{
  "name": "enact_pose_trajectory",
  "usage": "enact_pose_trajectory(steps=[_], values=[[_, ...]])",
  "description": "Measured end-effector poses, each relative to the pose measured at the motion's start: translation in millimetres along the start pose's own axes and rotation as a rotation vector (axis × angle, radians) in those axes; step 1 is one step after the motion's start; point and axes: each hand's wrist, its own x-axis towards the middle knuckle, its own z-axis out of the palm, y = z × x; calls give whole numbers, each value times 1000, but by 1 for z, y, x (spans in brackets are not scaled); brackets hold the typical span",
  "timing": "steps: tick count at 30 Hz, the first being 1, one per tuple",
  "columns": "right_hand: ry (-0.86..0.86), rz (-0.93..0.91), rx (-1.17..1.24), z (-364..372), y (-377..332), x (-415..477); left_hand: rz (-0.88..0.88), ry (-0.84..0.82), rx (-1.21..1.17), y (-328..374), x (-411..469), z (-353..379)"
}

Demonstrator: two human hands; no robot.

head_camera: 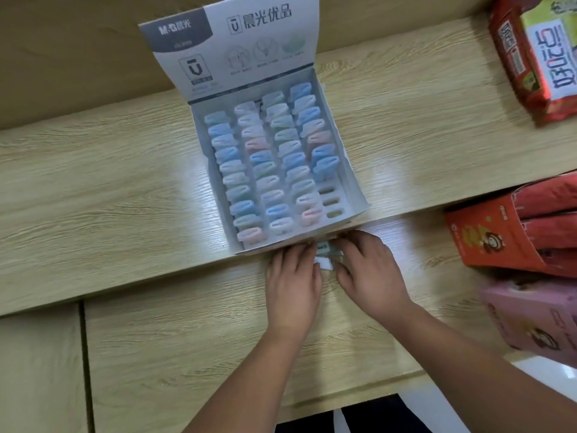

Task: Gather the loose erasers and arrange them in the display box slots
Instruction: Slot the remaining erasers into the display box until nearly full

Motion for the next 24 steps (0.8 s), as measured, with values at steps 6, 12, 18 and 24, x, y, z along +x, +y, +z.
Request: enact_pose_trajectory(steps=[6,12,18,24], values=[[-57,-38,-8,-8,7,-1,-86,-61,92,2,-6,8],[-174,45,209,-19,6,-2,-175,-117,-47,5,-5,-1],[-234,235,472,-31,12,-5,-181,-162,-164,0,3,-14],[-270,370,852,-77,10,-10,-37,-217,-389,11,3,-44]])
